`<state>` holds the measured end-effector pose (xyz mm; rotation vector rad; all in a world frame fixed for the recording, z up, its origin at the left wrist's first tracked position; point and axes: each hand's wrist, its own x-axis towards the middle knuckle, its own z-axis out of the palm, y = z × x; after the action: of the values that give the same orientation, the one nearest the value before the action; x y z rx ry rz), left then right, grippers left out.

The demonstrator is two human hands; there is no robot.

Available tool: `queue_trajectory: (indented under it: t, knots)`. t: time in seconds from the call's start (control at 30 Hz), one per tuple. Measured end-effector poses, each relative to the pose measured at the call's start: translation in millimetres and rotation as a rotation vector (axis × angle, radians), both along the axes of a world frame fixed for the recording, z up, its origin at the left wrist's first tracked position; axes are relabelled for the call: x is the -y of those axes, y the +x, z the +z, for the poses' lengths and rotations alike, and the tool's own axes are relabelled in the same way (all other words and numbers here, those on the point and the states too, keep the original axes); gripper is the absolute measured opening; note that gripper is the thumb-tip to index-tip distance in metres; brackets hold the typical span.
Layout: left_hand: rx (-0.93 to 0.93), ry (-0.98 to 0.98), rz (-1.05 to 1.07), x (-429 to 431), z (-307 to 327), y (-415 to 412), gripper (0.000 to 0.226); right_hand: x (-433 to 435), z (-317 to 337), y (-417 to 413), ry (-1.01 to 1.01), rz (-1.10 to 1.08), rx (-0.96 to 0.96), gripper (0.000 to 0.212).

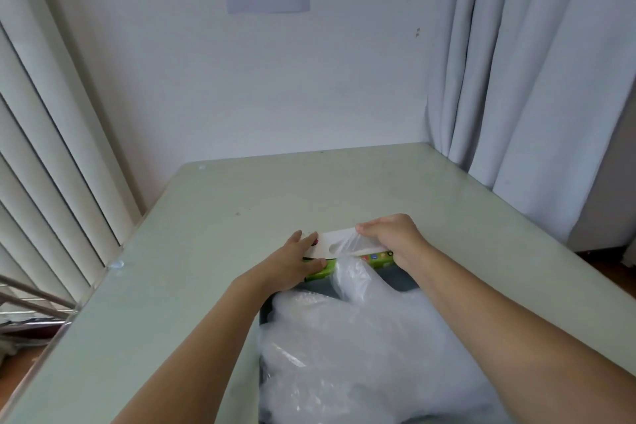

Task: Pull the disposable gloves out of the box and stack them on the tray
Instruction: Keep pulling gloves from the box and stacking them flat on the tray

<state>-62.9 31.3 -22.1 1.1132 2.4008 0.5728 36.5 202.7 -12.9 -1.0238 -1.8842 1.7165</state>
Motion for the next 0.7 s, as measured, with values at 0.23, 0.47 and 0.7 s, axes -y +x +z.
queue_trajectory:
  t: [0.23,0.47,0.7]
  knots:
    - [-0.060,-0.027,0.004,0,7,-2,0.057,-12,24,22,-0.633,0.065,-0.438,0.012]
    - [-0.077,-0.059,-0.013,-3,6,-2,0.056,4,48,47,-0.686,0.270,-0.648,0.005]
    - [-0.074,-0.058,0.006,-2,6,1,0.059,9,47,43,0.206,0.142,-0.272,0.020]
